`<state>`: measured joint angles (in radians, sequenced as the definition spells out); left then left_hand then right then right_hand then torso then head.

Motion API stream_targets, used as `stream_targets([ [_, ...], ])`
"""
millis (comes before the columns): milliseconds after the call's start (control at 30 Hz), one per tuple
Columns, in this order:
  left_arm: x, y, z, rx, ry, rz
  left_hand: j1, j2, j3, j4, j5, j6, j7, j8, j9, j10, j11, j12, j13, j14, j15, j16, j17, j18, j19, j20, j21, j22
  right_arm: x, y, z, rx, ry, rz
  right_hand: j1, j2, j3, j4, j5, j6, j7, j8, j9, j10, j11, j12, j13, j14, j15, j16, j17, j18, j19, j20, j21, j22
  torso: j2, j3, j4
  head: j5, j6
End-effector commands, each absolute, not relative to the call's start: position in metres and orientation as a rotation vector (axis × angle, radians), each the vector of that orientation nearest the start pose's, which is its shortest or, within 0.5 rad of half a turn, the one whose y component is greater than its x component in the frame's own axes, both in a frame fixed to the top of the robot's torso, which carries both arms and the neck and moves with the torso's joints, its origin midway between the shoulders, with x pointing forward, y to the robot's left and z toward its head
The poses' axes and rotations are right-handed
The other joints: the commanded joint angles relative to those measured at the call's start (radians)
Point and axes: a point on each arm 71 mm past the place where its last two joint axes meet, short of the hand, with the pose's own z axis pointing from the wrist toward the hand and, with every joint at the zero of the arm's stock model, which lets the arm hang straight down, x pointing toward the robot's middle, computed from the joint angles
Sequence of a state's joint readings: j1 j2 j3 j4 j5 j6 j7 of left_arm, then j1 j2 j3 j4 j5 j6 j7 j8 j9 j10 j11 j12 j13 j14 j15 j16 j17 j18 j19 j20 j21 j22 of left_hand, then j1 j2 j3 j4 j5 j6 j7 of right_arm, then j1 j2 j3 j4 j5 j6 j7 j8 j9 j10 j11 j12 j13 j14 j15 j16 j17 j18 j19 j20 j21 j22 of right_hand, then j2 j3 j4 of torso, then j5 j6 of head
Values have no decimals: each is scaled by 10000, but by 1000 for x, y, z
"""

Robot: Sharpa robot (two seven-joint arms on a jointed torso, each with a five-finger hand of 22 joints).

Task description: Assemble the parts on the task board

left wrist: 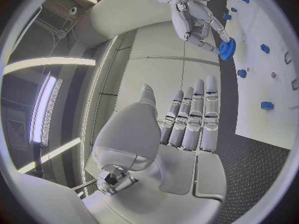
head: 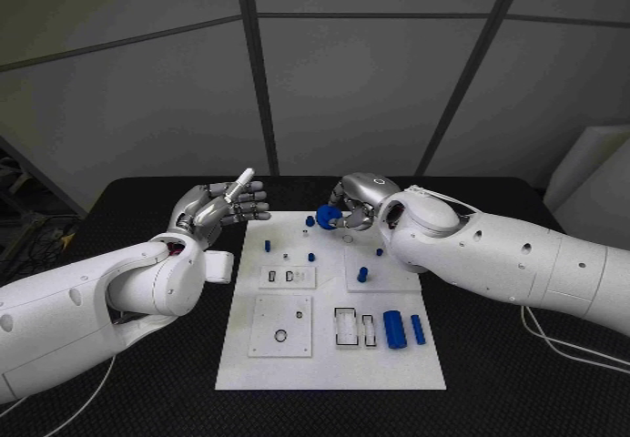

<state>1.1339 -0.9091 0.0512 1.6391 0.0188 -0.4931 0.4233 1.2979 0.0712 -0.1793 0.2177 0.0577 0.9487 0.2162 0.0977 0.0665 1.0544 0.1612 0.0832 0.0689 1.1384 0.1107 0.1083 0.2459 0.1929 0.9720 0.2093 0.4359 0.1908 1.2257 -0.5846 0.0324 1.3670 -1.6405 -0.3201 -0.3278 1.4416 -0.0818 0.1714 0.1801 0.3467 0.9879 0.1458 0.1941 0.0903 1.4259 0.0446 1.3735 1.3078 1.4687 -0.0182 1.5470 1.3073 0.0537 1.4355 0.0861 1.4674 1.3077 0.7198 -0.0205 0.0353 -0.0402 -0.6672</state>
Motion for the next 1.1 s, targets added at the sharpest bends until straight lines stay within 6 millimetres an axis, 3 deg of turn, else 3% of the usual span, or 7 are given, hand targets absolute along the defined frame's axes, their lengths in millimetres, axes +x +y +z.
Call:
stream_targets([
  [33, 472, 220, -165, -11783, 12713, -14815, 79, 17, 13, -57, 12, -8, 72, -57, -5, -20, 67, -31, -2, 11, 33, -32, 10, -117, -7, 63, -48, -12, 524, -111, -150, -2124, 14956, 4729, 67, 59, 72, -5, -56, 338, -183, 48, 29, 94, -19, 81, 630, 901, -71, 36, 2056, -94, 62, 1, 58, 560, 9, -2, 12, 26, -14],
  [533, 473, 220, -165, -11788, 12720, -14818, 97, 22, 15, -76, 11, -6, 72, -60, -4, -18, 67, -35, -1, 12, 33, -42, 17, -117, -7, 64, -49, -13, 521, -83, -171, -2867, 15491, 4802, 79, 51, 122, -26, -63, 346, -185, 26, 27, 99, -21, 85, 638, 905, -72, 44, 2077, -98, 73, 0, 67, 579, 18, 15, 1, 102, -70],
  [1100, 473, 218, -165, -11785, 12739, -14849, 97, 22, 15, -76, 11, -6, 72, -60, -4, -18, 67, -35, -1, 12, 33, -42, 17, -117, -7, 64, -49, -13, 525, -73, -178, -2914, 15518, 4760, 74, 31, 157, -40, -77, 349, -181, 5, 26, 99, -18, 85, 642, 909, -72, 51, 2097, -107, 98, -2, 87, 621, 10, 15, -8, 133, -75],
])
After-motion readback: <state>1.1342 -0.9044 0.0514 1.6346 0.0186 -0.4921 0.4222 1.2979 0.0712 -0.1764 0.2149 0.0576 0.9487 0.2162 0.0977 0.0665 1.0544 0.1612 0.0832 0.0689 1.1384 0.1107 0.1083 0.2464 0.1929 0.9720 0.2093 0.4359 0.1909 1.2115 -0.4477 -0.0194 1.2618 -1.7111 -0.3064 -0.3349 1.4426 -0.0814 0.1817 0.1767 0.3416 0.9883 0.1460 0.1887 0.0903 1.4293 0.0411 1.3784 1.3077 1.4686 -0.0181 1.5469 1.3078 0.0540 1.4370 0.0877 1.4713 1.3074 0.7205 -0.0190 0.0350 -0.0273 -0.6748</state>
